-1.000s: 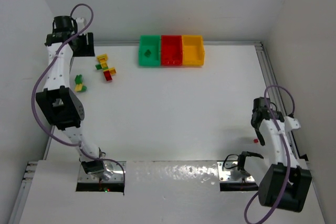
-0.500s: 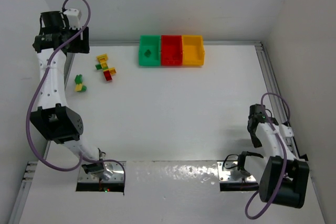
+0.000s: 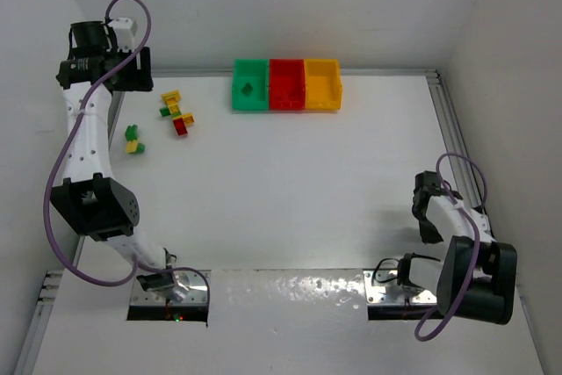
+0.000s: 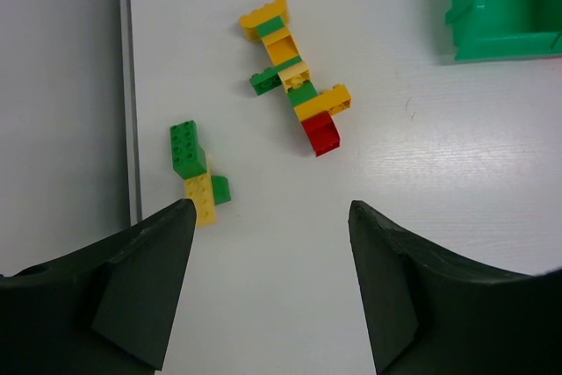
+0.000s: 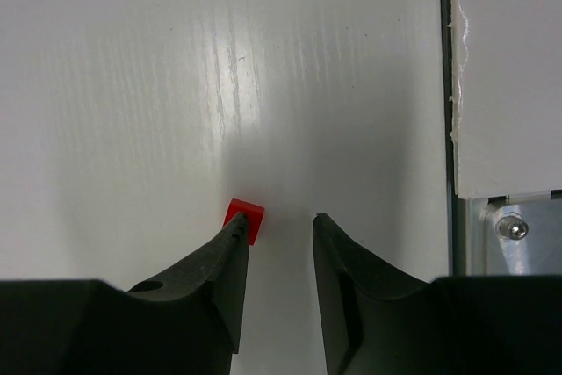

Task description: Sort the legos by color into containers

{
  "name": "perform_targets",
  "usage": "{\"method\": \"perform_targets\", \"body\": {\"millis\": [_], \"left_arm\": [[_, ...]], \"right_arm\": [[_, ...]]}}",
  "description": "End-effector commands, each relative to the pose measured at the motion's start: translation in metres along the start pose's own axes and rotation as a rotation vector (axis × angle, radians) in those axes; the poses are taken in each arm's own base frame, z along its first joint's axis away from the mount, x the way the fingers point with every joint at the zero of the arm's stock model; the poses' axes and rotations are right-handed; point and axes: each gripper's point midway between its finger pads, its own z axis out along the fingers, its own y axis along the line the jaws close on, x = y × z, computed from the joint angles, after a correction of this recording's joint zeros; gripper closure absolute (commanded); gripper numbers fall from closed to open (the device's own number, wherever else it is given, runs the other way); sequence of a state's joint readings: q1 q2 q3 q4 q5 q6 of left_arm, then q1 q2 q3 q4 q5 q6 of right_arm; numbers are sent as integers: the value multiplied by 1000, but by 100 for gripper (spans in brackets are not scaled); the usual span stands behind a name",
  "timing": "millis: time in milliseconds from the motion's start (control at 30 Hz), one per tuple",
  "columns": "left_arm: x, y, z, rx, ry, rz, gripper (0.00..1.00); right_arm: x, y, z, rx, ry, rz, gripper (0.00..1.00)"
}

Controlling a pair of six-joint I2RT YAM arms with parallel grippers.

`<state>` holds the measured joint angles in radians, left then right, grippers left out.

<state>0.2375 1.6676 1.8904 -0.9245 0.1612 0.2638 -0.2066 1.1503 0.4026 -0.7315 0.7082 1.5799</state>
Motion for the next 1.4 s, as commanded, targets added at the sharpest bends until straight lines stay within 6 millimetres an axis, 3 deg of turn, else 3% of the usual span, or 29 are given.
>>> {"method": "perform_targets", "body": {"millis": [0,300,433,533,733,900,1133,1367], "left_arm": [[-21,1,-20,-12,-88,4,32],[-14,-1,-11,2,-65,-13,32],[-13,-3,-8,14,-61,-18,32],[-14,-4,-5,19,-60,-23,32],[-17,-4,-7,19,-66,-16,32],[-15,-2,-9,11,-61,-16,32],[-16,-6,-11,22,-68,-25,32],[-22,-5,-13,20,-84,-31,32]], "right_arm": [[0,10,0,4,6,62,65],[-14,36,-18,-110,12,-9,55],[-33,52,-36,-216,-16,69,52],[-38,54,-38,-215,-34,87,48],[-17,33,-21,-111,10,74,39],[2,25,-7,-89,58,92,44],[2,25,3,-72,55,91,44],[12,29,9,-82,82,104,51]]}}
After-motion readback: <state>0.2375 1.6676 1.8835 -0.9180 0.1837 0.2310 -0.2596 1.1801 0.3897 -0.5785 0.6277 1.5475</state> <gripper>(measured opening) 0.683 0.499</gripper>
